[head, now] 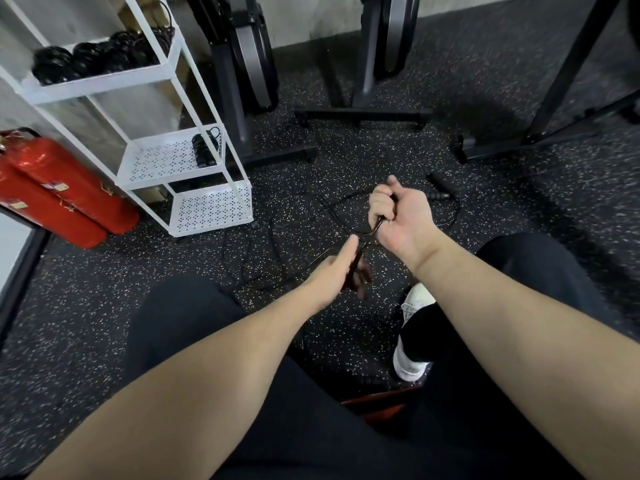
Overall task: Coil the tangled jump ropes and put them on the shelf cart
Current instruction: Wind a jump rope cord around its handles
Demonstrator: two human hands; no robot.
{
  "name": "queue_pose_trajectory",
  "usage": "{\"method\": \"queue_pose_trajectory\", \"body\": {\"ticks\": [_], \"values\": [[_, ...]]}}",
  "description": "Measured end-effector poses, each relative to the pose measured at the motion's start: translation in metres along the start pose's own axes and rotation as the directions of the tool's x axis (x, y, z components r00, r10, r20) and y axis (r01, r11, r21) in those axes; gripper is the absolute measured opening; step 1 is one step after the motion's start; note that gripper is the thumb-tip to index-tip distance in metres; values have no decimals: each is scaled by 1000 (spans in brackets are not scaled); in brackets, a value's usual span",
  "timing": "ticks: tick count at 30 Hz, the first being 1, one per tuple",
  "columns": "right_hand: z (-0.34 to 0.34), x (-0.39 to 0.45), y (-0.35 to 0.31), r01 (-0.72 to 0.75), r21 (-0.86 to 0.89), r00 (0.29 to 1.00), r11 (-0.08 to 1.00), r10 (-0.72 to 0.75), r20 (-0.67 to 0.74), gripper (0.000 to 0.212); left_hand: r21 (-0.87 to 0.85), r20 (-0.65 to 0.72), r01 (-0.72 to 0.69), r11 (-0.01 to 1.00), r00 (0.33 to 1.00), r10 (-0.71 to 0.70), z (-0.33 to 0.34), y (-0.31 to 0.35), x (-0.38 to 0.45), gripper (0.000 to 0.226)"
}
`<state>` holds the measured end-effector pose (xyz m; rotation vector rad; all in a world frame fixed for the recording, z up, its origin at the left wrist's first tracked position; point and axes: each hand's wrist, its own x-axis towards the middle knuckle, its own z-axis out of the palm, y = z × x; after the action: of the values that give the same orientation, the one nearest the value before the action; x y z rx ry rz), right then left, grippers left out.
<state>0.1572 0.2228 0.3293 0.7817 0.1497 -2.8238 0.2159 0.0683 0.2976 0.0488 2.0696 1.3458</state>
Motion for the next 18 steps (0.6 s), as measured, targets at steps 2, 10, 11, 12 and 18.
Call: {"method": "queue_pose_trajectory", "body": {"ticks": [2, 10, 11, 12, 18], "values": [[-2, 2, -8, 56, 27, 996, 998, -54, -71, 26, -37, -1, -25, 999, 1000, 25, 3, 8, -3, 62], [-38, -1, -5, -129, -575, 952, 808, -61, -299, 40, -628, -72, 47, 776, 990, -118, -3, 36, 4, 35], [-41, -2, -1, -165, -709, 960, 685, -52, -274, 41, -691, -61, 42, 721, 991, -116, -6, 40, 4, 17], [-45, -3, 5, -193, -846, 969, 497, -38, -243, 37, -735, -59, 35, 677, 991, -116, -8, 44, 3, 15], [-41, -26, 21, -49, -943, 888, -329, 419, -192, 64, -941, -91, -33, 338, 983, -157, -26, 63, 7, 28]]}}
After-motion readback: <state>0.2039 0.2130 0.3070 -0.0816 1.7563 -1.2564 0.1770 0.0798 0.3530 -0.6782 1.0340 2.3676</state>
